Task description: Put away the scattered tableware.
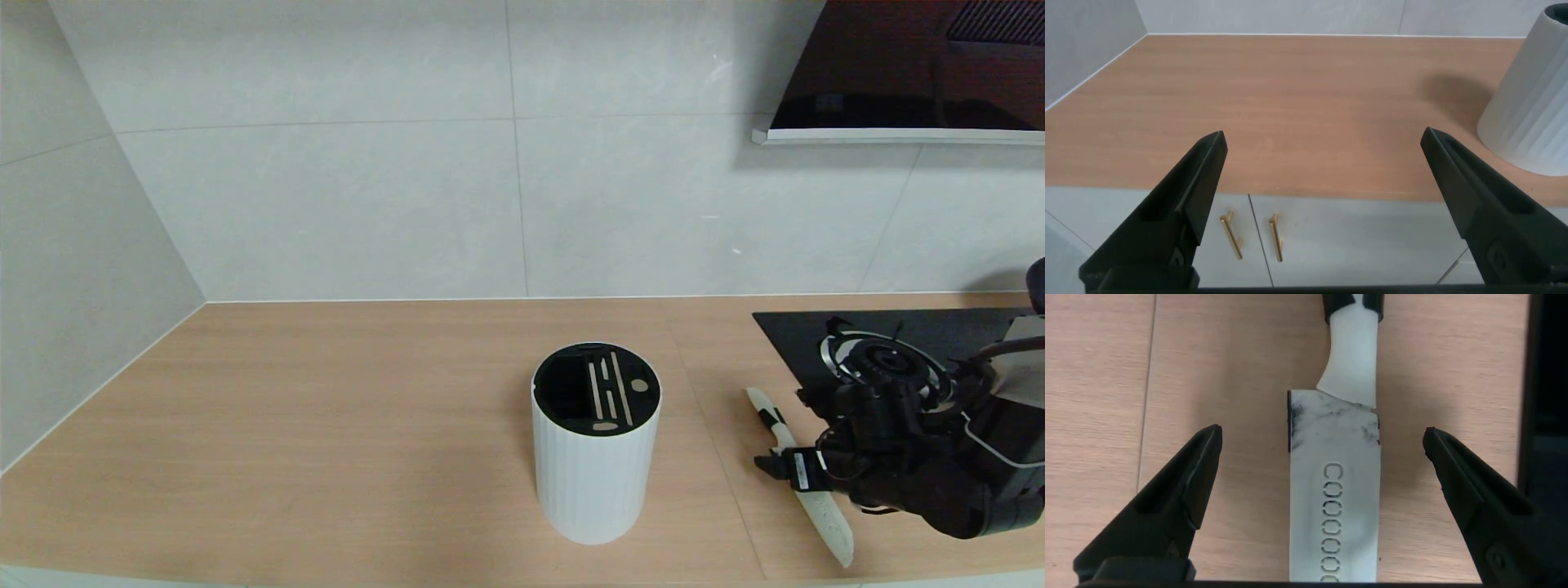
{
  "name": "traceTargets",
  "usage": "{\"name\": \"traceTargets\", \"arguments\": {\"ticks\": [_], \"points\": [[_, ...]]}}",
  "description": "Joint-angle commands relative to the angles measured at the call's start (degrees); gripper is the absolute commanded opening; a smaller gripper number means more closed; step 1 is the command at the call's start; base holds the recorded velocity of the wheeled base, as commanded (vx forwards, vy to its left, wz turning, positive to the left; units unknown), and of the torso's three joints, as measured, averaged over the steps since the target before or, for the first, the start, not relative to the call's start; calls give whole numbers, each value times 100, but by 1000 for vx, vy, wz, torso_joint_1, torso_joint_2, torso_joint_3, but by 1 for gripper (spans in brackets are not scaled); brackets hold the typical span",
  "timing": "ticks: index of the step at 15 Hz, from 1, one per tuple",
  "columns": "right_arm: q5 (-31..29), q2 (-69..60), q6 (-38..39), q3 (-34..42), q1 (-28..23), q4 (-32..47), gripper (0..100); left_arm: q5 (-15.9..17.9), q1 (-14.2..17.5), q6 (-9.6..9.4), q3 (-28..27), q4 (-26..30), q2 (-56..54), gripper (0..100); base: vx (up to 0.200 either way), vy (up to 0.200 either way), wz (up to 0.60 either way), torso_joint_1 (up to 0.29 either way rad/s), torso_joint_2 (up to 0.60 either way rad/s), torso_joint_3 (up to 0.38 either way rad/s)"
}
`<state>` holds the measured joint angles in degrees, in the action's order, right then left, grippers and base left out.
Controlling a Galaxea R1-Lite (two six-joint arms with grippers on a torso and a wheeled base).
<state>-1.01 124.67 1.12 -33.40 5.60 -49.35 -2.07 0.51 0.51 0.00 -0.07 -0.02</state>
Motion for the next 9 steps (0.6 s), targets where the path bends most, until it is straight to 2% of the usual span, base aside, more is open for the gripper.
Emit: {"name": "traceTargets", "arguments": {"ticks": [1,9], "points": [[-4,40,2,0,3,-31,100,-4,2,2,0,-1,2,100,0,0,0,0,0,0],[-48,198,2,0,3,-110,100,-4,2,2,0,-1,2,100,0,0,0,0,0,0]]}}
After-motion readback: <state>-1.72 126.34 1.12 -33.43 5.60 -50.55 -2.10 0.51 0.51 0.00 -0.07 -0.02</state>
